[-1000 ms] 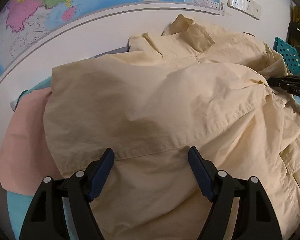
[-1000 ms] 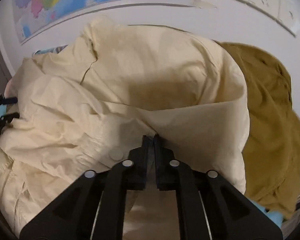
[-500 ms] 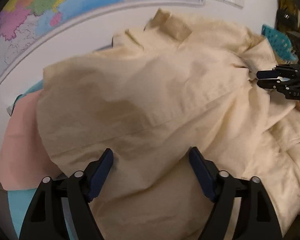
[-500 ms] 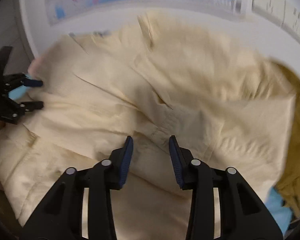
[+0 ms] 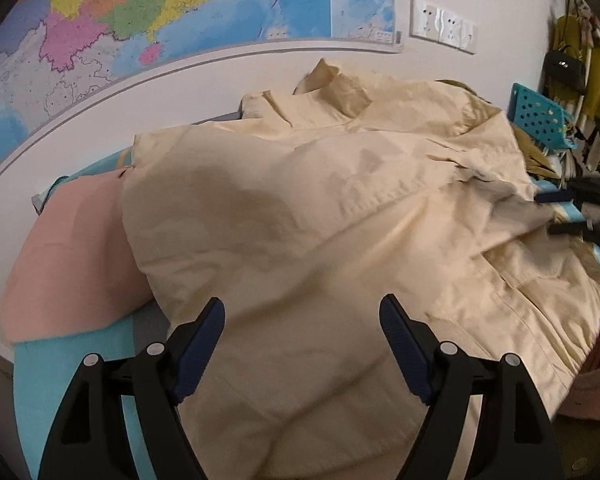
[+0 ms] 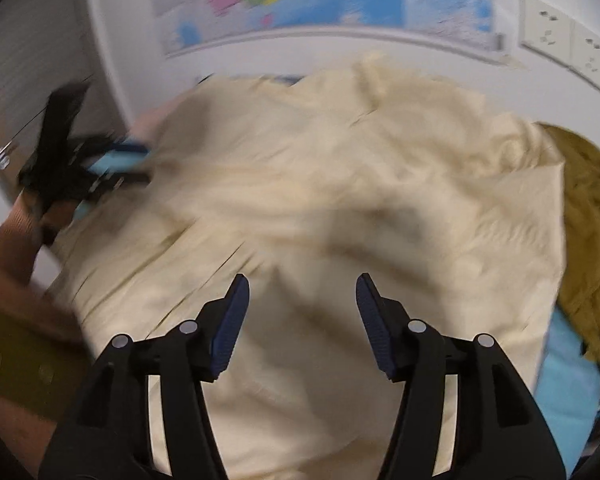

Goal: Fold large clothes

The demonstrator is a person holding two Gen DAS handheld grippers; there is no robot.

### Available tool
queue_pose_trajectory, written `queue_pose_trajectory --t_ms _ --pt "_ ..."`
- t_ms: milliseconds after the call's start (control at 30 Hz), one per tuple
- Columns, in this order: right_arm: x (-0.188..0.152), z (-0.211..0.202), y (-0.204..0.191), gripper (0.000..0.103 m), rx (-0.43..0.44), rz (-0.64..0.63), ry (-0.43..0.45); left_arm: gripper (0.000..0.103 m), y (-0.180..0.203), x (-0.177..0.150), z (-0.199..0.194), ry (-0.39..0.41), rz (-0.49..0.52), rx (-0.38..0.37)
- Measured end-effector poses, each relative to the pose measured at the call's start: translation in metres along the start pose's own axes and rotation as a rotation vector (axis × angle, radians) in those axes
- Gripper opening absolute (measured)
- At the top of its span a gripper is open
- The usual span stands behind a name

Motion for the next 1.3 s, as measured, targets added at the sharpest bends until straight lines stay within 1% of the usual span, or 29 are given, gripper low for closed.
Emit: queue_pose_trajectory --t_ms 33,67,100,133,200,233,300,400,433,467,500,533,600,633,667,700,733,833,867,933,1000,1100,1133,1200,1267,1300 --pt "-0.009 -0.002 -0.005 0.055 -0.009 -0.019 -0.022 0.077 0.000 -0.003 -0.002 0.001 -0.008 -0.006" --pt "-0.016 0.004 -0.007 0.055 -0.038 -0.041 -0.057 0.077 0.000 -0.008 -0.005 0.000 -0.020 -0.016" --pt "-0.026 0.009 -0.007 0.052 -0.066 -0.055 -0.093 0.077 0.000 -0.011 -0.007 -0.001 -0.029 -0.021" --pt "-0.033 0.016 -0.005 0.042 -0.103 -0.070 -0.109 0.077 -0.001 -0.012 -0.006 -0.002 -0.035 -0.024" --pt "-0.036 0.020 0.001 0.039 -0.133 -0.042 -0.082 0.077 -0.005 -0.020 -0.012 -0.002 -0.062 -0.027" --pt "-0.036 0.020 0.004 0.033 -0.155 -0.028 -0.080 0.077 -0.008 -0.022 -0.013 -0.002 -0.071 -0.029" --pt "-0.036 0.020 0.007 0.031 -0.181 -0.012 -0.080 0.077 -0.018 -0.029 -0.026 0.011 -0.110 -0.038" --pt "-0.033 0.006 0.005 0.039 -0.148 0.027 -0.039 0.078 -0.032 -0.038 -0.045 0.030 -0.167 -0.046" --pt "-0.032 0.000 0.008 0.044 -0.130 0.060 -0.014 0.078 -0.039 -0.043 -0.052 0.037 -0.191 -0.046" --pt "-0.033 -0.010 0.010 0.053 -0.113 0.101 0.014 0.079 -0.045 -0.048 -0.059 0.042 -0.216 -0.049" --pt "-0.035 -0.023 0.014 0.057 -0.103 0.146 0.051 0.080 -0.050 -0.053 -0.063 0.043 -0.234 -0.054" --pt "-0.030 -0.025 0.021 0.060 -0.095 0.180 0.079 0.080 -0.055 -0.060 -0.067 0.042 -0.265 -0.062" --pt "-0.037 -0.045 0.029 0.067 -0.079 0.265 0.125 0.080 -0.063 -0.073 -0.070 0.026 -0.322 -0.106" --pt "-0.046 -0.058 0.037 0.072 -0.080 0.323 0.155 0.080 -0.066 -0.082 -0.068 0.007 -0.360 -0.125" --pt "-0.051 -0.065 0.042 0.075 -0.074 0.361 0.167 0.080 -0.068 -0.090 -0.067 -0.009 -0.391 -0.141" --pt "-0.054 -0.067 0.048 0.075 -0.076 0.386 0.170 0.080 -0.069 -0.096 -0.066 -0.019 -0.411 -0.159" --pt "-0.065 -0.075 0.054 0.077 -0.085 0.431 0.173 0.080 -0.069 -0.103 -0.064 -0.038 -0.438 -0.190" --pt "-0.088 -0.082 0.066 0.086 -0.063 0.524 0.165 0.080 -0.059 -0.115 -0.061 -0.073 -0.470 -0.260" --pt "-0.096 -0.083 0.068 0.086 -0.061 0.550 0.160 0.083 -0.055 -0.118 -0.059 -0.083 -0.472 -0.282" --pt "-0.110 -0.081 0.070 0.086 -0.045 0.595 0.150 0.086 -0.049 -0.119 -0.060 -0.080 -0.460 -0.292" --pt "-0.126 -0.083 0.072 0.086 -0.055 0.630 0.134 0.087 -0.040 -0.120 -0.060 -0.104 -0.450 -0.322" --pt "-0.139 -0.078 0.069 0.088 -0.004 0.674 0.141 0.091 -0.026 -0.123 -0.060 -0.135 -0.442 -0.386" --pt "-0.141 -0.075 0.065 0.088 0.021 0.679 0.143 0.092 -0.021 -0.124 -0.061 -0.142 -0.446 -0.410" --pt "-0.139 -0.074 0.058 0.088 0.029 0.648 0.151 0.094 -0.015 -0.126 -0.062 -0.146 -0.457 -0.449" --pt "-0.131 -0.070 0.045 0.088 0.095 0.616 0.160 0.096 -0.009 -0.127 -0.064 -0.151 -0.474 -0.487" --pt "-0.129 -0.068 0.041 0.088 0.112 0.606 0.160 0.096 -0.009 -0.127 -0.063 -0.150 -0.479 -0.490"
Point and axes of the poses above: each gripper's, at about its wrist camera, not at the fingertips, and z roughly the way its jaws point, y to its right, x to its top, the point moved 10 cm from there along z, roughly the way its jaws point, and after that the axes turned 14 degrees about -z, right-handed, at the moved point
